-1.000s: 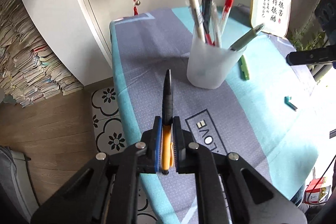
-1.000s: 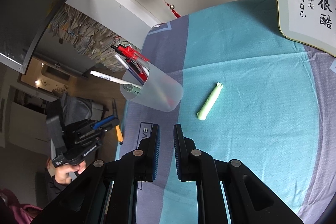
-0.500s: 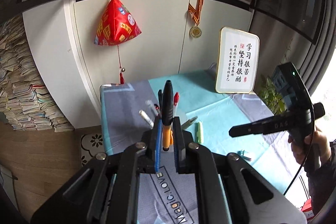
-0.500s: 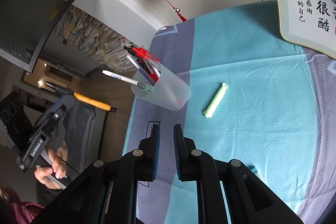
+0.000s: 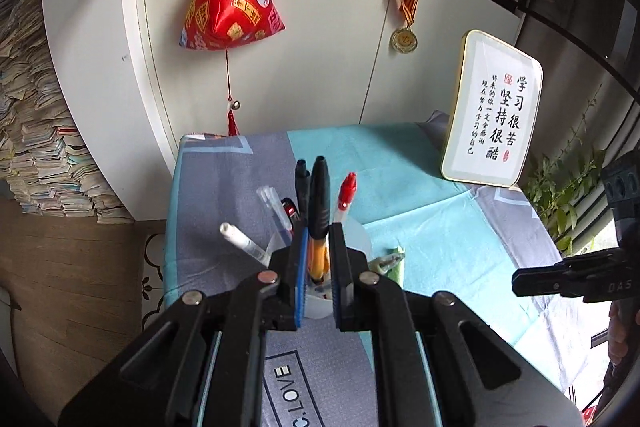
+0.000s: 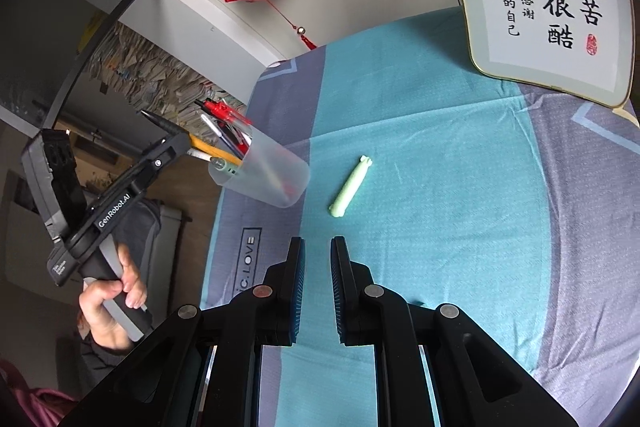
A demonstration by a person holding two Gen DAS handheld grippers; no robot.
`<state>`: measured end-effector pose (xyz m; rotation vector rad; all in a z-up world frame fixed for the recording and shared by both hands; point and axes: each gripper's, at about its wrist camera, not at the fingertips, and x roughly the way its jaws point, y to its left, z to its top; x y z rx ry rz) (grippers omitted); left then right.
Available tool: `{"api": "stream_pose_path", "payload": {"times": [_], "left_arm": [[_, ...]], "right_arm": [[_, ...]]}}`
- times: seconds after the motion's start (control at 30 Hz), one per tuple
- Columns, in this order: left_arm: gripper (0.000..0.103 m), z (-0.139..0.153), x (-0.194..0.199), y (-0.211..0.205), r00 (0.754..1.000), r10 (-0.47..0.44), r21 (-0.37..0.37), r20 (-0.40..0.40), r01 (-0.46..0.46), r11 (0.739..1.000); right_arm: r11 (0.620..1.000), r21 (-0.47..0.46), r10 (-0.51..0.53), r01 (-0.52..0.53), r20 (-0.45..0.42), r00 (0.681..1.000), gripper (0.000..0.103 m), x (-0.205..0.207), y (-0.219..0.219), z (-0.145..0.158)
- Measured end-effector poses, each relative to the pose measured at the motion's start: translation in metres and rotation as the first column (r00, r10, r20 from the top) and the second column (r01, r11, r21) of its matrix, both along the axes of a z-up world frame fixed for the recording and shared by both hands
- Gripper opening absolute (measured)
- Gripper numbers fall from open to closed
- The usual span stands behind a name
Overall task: Organize stationery
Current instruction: 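Lower the orange pencil into the frosted cup and open the left tool, then grasp the pink eraser with the right tool while the left tool grasps the green highlighter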
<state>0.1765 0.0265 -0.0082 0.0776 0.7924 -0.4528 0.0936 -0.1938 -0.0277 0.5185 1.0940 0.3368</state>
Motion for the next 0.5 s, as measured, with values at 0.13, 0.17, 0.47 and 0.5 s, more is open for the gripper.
{"api": "stream_pose_path", "payload": {"times": [0.13, 0.17, 0.47, 0.5], "left_arm": [[0.01, -0.008, -0.018, -0.013, 1.0, -0.013, 0.121, 0.025, 0.01, 0.993], [0.015, -0.008, -0.022, -0.014, 1.0, -0.016, 0.134, 0.021, 0.013, 0.991], [0.075, 0.012, -0.036, -0.005, 0.999, 0.005, 0.123, 0.034, -0.009, 0.992], [0.076, 0.013, -0.037, -0.004, 1.0, -0.009, 0.094, 0.015, 0.007, 0.996]], "right_arm": [[0.998, -0.049, 0.024, -0.026, -0.037, 0.999, 0.013, -0.002, -0.001, -0.014], [0.996, -0.078, 0.045, -0.049, -0.057, 0.997, 0.013, -0.002, 0.002, -0.019], [0.956, -0.257, 0.123, -0.144, -0.098, 0.988, 0.056, -0.022, -0.003, -0.039], [0.951, -0.271, 0.127, -0.149, -0.096, 0.987, 0.056, -0.024, -0.004, -0.038]]}}
